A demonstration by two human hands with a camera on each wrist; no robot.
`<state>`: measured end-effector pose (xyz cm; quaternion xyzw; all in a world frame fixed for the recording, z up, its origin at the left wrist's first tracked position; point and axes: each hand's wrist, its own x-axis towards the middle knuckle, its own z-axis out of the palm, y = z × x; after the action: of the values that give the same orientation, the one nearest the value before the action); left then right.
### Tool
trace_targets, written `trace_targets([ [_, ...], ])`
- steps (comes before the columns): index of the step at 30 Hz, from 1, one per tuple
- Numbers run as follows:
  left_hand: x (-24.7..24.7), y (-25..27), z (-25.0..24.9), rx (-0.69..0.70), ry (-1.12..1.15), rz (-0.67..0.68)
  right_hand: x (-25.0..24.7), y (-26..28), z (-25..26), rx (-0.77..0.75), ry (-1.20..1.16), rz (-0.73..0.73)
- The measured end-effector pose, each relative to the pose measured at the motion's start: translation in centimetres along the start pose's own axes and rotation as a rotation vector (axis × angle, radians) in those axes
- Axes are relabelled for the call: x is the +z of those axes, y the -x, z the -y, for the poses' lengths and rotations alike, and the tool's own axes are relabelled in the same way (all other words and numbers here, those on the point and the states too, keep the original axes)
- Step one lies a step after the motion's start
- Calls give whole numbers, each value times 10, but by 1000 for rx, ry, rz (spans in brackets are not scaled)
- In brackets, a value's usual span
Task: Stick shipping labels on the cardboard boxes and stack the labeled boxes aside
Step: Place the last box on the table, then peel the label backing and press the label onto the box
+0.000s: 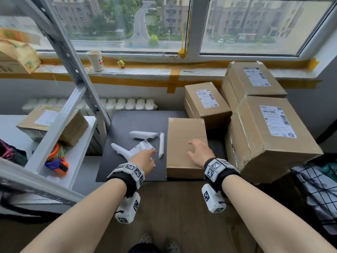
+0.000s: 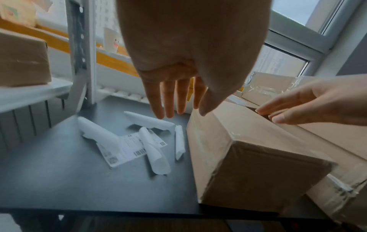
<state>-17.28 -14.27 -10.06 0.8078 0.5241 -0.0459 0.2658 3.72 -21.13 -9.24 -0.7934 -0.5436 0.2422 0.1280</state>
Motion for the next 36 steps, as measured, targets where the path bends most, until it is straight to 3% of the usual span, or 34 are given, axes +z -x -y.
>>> trace_targets([
  [7,-28,10,59,-144,-62,-51,34,-22,72,-166,105,50],
  [15,-24,8,116,-140,-77,-21,93,-40,135,-257,216,169],
  [23,25,-14,155,-96,2,91,165,-60,141,-194,214,323],
  [29,44,-41,171,-7,-57,143,191,-75,138,-139,135,257],
  [36,46,-61,173,17,-47,109,205,-83,132,-87,144,183],
])
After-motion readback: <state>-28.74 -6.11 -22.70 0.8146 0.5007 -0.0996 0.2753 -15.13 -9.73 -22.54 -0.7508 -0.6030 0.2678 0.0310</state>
